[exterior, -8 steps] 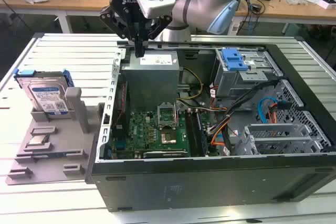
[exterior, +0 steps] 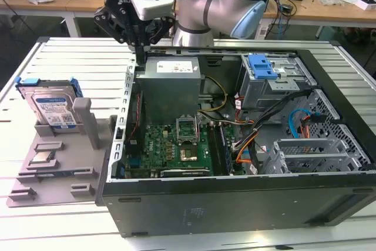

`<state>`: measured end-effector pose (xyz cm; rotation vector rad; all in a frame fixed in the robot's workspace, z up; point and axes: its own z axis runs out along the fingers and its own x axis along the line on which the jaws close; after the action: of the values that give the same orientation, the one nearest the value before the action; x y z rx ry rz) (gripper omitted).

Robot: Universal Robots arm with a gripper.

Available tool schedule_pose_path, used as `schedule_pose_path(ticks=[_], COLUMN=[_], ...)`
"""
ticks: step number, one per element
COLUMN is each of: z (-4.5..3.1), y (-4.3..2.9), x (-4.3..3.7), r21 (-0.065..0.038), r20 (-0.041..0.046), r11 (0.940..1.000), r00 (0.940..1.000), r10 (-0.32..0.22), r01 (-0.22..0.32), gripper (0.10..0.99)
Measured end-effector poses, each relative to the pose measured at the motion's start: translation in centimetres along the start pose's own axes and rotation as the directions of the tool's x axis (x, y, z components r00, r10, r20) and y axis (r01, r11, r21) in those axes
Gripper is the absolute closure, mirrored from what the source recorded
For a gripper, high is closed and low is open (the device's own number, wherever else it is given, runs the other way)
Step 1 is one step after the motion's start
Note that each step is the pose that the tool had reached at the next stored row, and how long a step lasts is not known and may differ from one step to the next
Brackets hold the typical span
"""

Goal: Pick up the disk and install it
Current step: 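Reach for the disk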

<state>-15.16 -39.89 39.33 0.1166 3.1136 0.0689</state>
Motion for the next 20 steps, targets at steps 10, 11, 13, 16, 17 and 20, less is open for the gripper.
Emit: schedule_pose_path(ticks=[10, 11, 13, 16, 17, 20], z=[-0.08, -0.09, -0.10, -0.12, -0.14, -0.15], y=[-0.22, -0.24, -0.28, -0.34, -0.37, -0.43], x=[2.95, 3.23, 3.76, 4.56, 5.00, 5.75], r21=[0.000, 0.000, 0.000, 0.000, 0.000, 0.000], r20=[0.0000, 0.0000, 0.0000, 0.0000, 0.0000, 0.0000], r11=[1.0000, 1.0000, 1.0000, 1.0000, 1.0000, 1.0000], r00=[1.0000, 1.0000, 1.0000, 1.0000, 1.0000, 1.0000], r10=[0.000, 0.000, 0.000, 0.000, 0.000, 0.000], r01=[0.000, 0.000, 0.000, 0.000, 0.000, 0.000], gripper=[0.980, 0.980, 0.980, 0.980, 0.980, 0.980])
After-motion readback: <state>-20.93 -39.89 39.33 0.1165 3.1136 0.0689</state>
